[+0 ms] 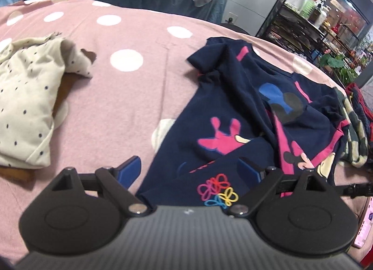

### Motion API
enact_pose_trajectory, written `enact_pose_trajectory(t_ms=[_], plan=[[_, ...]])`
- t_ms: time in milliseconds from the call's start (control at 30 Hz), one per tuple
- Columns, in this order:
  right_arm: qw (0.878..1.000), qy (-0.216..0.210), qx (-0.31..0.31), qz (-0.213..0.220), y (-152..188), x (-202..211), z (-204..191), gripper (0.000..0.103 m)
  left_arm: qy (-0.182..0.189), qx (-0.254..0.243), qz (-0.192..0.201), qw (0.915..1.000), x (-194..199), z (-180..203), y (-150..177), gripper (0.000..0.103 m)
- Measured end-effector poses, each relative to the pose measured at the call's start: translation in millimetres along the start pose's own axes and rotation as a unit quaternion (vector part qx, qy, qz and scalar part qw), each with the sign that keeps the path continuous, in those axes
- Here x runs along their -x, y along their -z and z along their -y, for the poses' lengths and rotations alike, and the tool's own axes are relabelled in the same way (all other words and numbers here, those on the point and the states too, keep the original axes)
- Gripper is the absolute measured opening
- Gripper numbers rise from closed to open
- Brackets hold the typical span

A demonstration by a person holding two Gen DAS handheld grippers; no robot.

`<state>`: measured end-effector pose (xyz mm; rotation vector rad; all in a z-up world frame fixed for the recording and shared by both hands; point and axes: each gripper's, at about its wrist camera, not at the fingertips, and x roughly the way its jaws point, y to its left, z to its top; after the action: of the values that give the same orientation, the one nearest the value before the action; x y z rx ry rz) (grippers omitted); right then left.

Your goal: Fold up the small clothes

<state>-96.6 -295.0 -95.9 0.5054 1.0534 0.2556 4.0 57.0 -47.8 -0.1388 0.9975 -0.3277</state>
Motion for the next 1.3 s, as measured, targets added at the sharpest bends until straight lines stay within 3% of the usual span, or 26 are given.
enact_pose_trajectory(t_ms=[133,200,267,300,333,467,500,533,567,600,667,700,800,867,933,967,1033,1067,1133,1200,1300], plan=[[0.985,0.026,0.149,0.081,4.2,11.1,-48.5,0.037,0.004,-0.019,-0.007,0.9998,1.9,11.9,4.9,0.092],[0.973,0.024,0.212,0.086,9.6,-1.8,-74.5,0.042,0.007,-0.022,-0.010,0.9997,0.6,16.7,7.5,0.092],[0.956,0.038,0.281,0.074,22.9,-22.4,-102.4,0.054,0.011,-0.024,-0.013,0.9996,1.1,19.6,9.4,0.092],[0.945,0.057,0.315,0.066,33.0,-35.4,-116.2,0.059,0.012,-0.025,-0.014,0.9995,1.2,20.3,10.4,0.092],[0.934,0.078,0.344,0.053,43.7,-43.0,-119.4,0.070,0.013,-0.026,-0.015,0.9995,1.8,21.1,11.3,0.092],[0.867,0.173,0.467,0.024,84.2,-80.6,-128.4,0.073,0.014,-0.028,-0.020,0.9993,0.4,20.8,13.5,0.092],[0.849,0.196,0.491,0.019,88.7,-90.3,-127.2,0.072,0.014,-0.028,-0.021,0.9993,-0.3,20.5,13.7,0.092],[0.841,0.214,0.497,0.013,89.6,-91.9,-120.3,0.053,0.014,-0.027,-0.023,0.9993,-1.2,20.5,13.4,0.092],[0.848,0.219,0.482,0.017,84.7,-90.9,-115.9,0.012,0.014,-0.027,-0.024,0.9993,-1.0,20.3,13.6,0.092],[0.865,0.210,0.455,0.023,77.4,-80.9,-110.9,0.011,0.015,-0.028,-0.023,0.9992,0.0,20.2,13.7,0.092],[0.886,0.191,0.421,0.042,66.1,-56.7,-107.9,0.010,0.015,-0.031,-0.023,0.9992,2.3,19.3,14.3,0.093],[0.903,0.169,0.390,0.060,59.3,-38.9,-104.9,0.009,0.013,-0.030,-0.022,0.9992,2.5,18.3,14.3,0.093],[0.973,0.054,0.206,0.094,29.4,18.6,-75.4,0.009,0.011,-0.023,-0.022,0.9995,1.6,15.1,12.4,0.093],[0.994,-0.033,0.042,0.094,22.5,52.9,-36.6,0.009,0.011,-0.022,-0.022,0.9995,0.6,14.5,10.9,0.093],[0.990,-0.083,-0.097,0.067,36.2,71.7,6.1,0.009,0.011,-0.025,-0.024,0.9993,-1.0,15.7,9.8,0.093],[0.986,-0.074,-0.139,0.054,47.7,78.1,23.8,0.009,0.012,-0.027,-0.025,0.9993,-2.0,16.7,9.4,0.094],[0.989,-0.018,-0.142,0.035,68.8,82.1,39.8,0.010,0.013,-0.030,-0.027,0.9991,-5.2,19.3,8.0,0.094],[0.988,-0.010,-0.150,0.029,77.1,80.0,46.1,0.010,0.013,-0.032,-0.029,0.9990,-7.5,21.4,7.2,0.094],[0.989,-0.023,-0.148,0.020,84.3,69.8,51.4,0.010,0.014,-0.037,-0.030,0.9987,-10.9,26.4,5.9,0.094],[0.994,0.009,-0.106,0.011,86.4,65.7,43.1,0.011,0.016,-0.048,-0.032,0.9982,-10.9,32.8,6.4,0.094],[0.997,-0.006,-0.080,-0.011,85.1,73.2,33.8,0.010,0.016,-0.065,-0.031,0.9972,-8.6,38.1,9.4,0.096]])
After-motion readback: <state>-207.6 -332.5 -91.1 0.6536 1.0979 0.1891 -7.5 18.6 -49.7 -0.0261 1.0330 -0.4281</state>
